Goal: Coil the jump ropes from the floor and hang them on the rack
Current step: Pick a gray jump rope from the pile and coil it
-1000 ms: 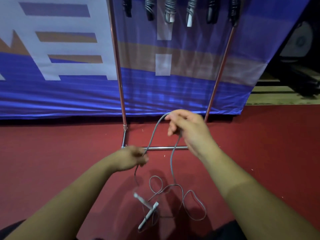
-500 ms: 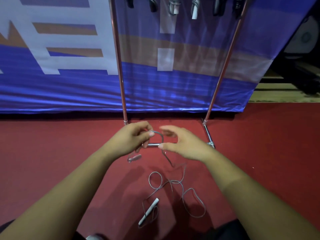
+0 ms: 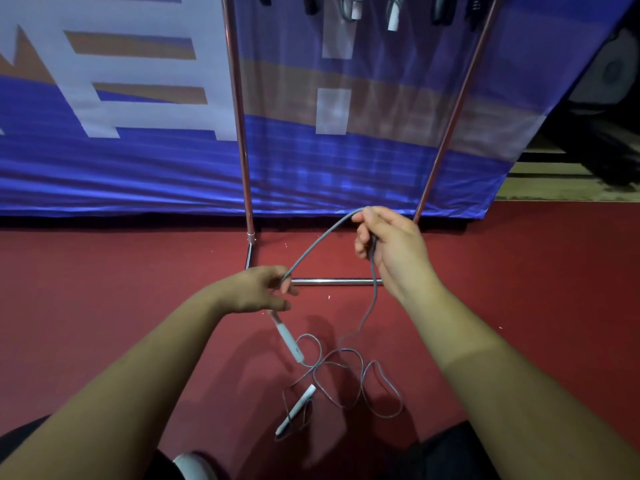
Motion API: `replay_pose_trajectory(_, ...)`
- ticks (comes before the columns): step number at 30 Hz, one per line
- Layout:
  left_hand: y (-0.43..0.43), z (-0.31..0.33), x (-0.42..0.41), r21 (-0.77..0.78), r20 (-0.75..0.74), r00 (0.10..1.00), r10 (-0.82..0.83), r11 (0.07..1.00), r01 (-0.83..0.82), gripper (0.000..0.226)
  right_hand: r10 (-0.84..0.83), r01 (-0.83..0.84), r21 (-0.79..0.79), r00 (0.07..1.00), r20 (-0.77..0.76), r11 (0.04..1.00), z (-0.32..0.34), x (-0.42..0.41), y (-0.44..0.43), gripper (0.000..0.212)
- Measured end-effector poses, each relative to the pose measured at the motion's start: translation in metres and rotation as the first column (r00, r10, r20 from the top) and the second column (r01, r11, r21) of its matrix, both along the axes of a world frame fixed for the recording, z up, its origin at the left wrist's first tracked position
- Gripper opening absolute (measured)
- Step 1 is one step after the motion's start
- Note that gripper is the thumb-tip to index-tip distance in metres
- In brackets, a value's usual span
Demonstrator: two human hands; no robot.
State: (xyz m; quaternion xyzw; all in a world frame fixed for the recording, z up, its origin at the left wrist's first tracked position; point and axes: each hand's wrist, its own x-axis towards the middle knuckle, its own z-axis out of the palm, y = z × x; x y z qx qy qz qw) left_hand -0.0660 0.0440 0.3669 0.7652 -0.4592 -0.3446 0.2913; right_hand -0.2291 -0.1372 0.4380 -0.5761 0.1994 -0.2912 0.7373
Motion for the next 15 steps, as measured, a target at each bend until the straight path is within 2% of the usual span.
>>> replay_pose_trajectory(3, 0.009, -0.011, 0.008, 0.106, 0.127, 0.992, -0.014, 0.994, 0.000, 0.030, -0.180, 0.176, 0.085, 0.982, 0.051, 0.981, 0.001, -0.003, -0.016, 0.023)
replay_pose_trajectory(5, 0.014, -0.016, 0.013, 0.086, 0.084, 0.994, 0.068, 0.994, -0.075, 0.031, -0.314, 0.314, -0.013, 0.947, -0.075, 0.949, -0.007, -0.006, -0.026, 0.026)
replay_pose_trajectory(8, 0.013, -0.019, 0.016, -0.038, -0.074, 0.967, 0.242, 0.969, -0.246, 0.028, -0.419, 0.390, -0.153, 0.860, -0.292, 0.908, -0.025, -0.006, -0.039, 0.030)
replay_pose_trajectory(10, 0.010, -0.014, 0.013, -0.132, -0.223, 0.908, 0.356, 0.911, -0.390, 0.019, -0.458, 0.350, -0.316, 0.793, -0.401, 0.882, -0.039, -0.003, -0.049, 0.034)
replay_pose_trajectory(12, 0.004, -0.002, 0.006, -0.213, -0.436, 0.813, 0.386, 0.833, -0.510, 0.005, -0.430, 0.198, -0.431, 0.716, -0.549, 0.880, -0.051, -0.001, -0.056, 0.030)
replay_pose_trajectory(14, -0.002, 0.017, -0.003, -0.250, -0.654, 0.670, 0.352, 0.735, -0.630, 0.010, -0.354, -0.004, -0.447, 0.605, -0.713, 0.895, -0.056, 0.000, -0.050, 0.022)
replay_pose_trajectory(15, -0.004, 0.026, -0.008, -0.251, -0.715, 0.615, 0.331, 0.700, -0.668, 0.012, -0.324, -0.102, -0.449, 0.553, -0.767, 0.888, -0.055, -0.001, -0.044, 0.019)
